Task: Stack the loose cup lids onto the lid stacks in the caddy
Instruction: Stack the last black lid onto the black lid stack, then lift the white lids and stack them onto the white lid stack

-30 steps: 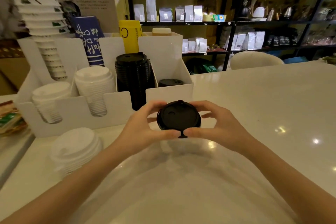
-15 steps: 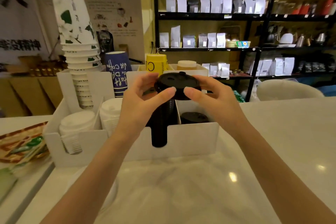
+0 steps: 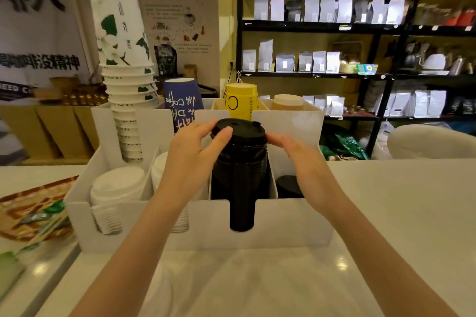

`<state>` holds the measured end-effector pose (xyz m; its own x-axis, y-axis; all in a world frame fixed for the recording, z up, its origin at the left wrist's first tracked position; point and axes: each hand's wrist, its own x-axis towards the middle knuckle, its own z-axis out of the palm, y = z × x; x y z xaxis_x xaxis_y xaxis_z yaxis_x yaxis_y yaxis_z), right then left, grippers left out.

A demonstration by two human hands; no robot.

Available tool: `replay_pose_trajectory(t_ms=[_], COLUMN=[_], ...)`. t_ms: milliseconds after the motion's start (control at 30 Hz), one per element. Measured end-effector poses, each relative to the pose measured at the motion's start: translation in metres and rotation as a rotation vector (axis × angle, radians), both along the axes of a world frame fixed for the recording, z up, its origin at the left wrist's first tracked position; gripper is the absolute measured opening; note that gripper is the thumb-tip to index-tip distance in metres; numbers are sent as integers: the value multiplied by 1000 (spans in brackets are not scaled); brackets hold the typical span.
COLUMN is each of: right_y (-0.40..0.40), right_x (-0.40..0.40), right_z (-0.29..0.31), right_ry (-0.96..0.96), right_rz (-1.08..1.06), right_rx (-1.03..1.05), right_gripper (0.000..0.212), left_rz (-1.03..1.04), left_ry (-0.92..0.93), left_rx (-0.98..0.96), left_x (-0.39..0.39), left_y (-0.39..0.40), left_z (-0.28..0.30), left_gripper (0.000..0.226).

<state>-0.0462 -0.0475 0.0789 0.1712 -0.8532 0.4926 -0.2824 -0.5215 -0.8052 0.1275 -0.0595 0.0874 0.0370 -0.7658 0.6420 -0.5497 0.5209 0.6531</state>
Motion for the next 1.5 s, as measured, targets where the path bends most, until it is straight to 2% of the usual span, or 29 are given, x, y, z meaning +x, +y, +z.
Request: replay_pose_trajectory(t_ms=[133,500,667,800,967,1033,1200,1267,1367,1500], right_y=[2,11,5,-1,-3,-4,-6,-4,4,25], right_x=[2,5,3,-1,2,1,3,7,18,43], right_z=[-5,-1,-6,-14,-13,-14,-17,-17,-19,-24], right_ry=[0,39,39,83,112,101,82,145,281,343], right_rz=[32,60,11,-51,4,-9,-64,-131,-224,-180], right_rx=[-19,-40,-20,-21,-24,-5,69,-3,-219,-416], right_gripper=[28,36,33,42,27,26,43,50,54,55], left_rz=[-2,86,126,123,125,115,45,37,88,139], left_ry=[-114,-131,-201,-232,-187,-192,-244,-208,-187,-195], left_rx=[79,131,113,115,204,181,134,136,54,16], left_x=[1,-1,-6,-6,-1,-1,-1,4,20,52], left_y=[0,2,6,9,3,3,11,19,37,68], left_z=[-2,-3,-4,-3,-6,-7,-16,-19,-28,-41], left_gripper=[36,41,42,43,60,55,48,52,51,47])
